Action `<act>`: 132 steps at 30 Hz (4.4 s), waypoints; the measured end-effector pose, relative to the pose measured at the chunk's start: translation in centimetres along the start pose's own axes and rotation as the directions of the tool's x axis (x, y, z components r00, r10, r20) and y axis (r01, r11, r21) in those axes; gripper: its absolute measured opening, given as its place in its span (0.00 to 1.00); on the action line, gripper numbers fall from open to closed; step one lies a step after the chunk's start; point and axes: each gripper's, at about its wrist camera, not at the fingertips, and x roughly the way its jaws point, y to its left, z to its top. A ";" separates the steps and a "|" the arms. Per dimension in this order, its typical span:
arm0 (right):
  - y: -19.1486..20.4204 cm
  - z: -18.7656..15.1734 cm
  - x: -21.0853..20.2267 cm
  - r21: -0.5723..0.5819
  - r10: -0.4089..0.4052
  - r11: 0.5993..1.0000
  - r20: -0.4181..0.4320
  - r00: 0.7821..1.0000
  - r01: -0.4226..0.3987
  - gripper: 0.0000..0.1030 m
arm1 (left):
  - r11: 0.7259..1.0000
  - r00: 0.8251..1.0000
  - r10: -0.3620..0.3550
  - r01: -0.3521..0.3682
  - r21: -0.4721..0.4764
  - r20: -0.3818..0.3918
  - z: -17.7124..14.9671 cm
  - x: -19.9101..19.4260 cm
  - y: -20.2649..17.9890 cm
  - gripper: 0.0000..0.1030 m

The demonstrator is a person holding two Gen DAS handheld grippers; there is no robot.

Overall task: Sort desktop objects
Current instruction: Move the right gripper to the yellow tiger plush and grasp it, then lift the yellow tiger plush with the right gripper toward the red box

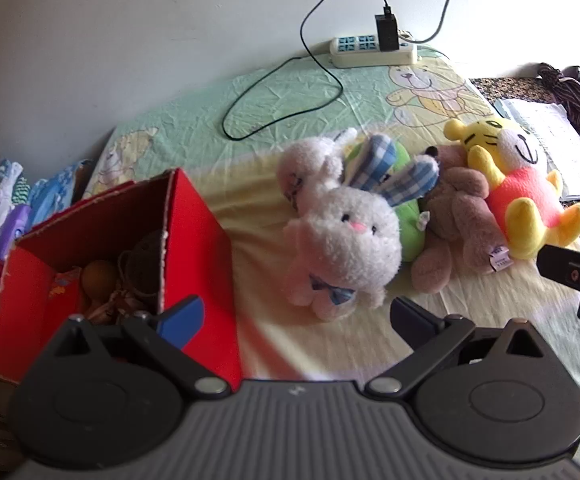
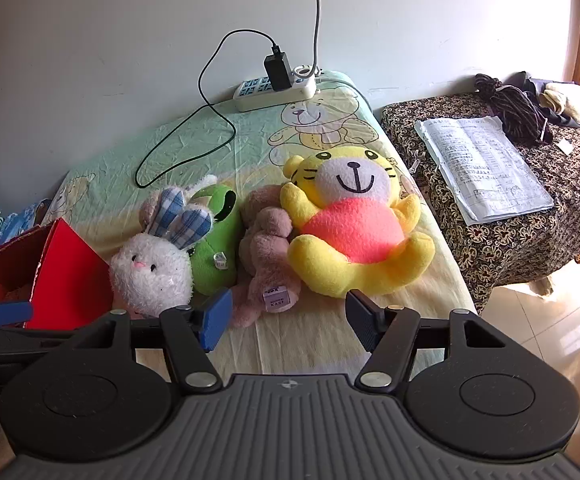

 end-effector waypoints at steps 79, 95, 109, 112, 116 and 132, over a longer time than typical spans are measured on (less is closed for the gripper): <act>-12.0 -2.8 0.2 0.333 0.378 0.867 0.045 0.925 -0.371 0.41 | 0.589 0.656 -0.733 0.744 0.316 -0.181 -0.5 -0.8 -11.3 0.93; 2.2 -4.5 -5.6 0.178 0.436 0.873 0.132 0.890 -0.454 0.41 | 0.616 0.645 -0.764 0.715 0.330 0.027 -5.2 -7.1 5.2 0.93; 16.0 -4.3 -4.3 0.047 0.443 0.889 0.168 0.881 -0.456 0.41 | 0.705 0.682 -0.707 0.656 0.269 0.189 -5.7 -6.9 19.0 0.93; 18.2 -4.2 -3.7 0.044 0.420 0.900 0.174 0.891 -0.433 0.40 | 0.716 0.686 -0.696 0.645 0.265 0.210 -5.9 -6.2 20.8 0.93; 20.8 -3.9 -2.5 -0.003 0.344 0.938 0.160 0.925 -0.348 0.39 | 0.698 0.665 -0.716 0.666 0.265 0.214 -6.0 -4.8 22.6 0.92; 26.3 -4.1 2.2 -0.198 0.123 0.976 0.135 0.983 -0.095 0.38 | 0.633 0.614 -0.774 0.754 0.177 0.151 -5.4 2.3 25.3 0.91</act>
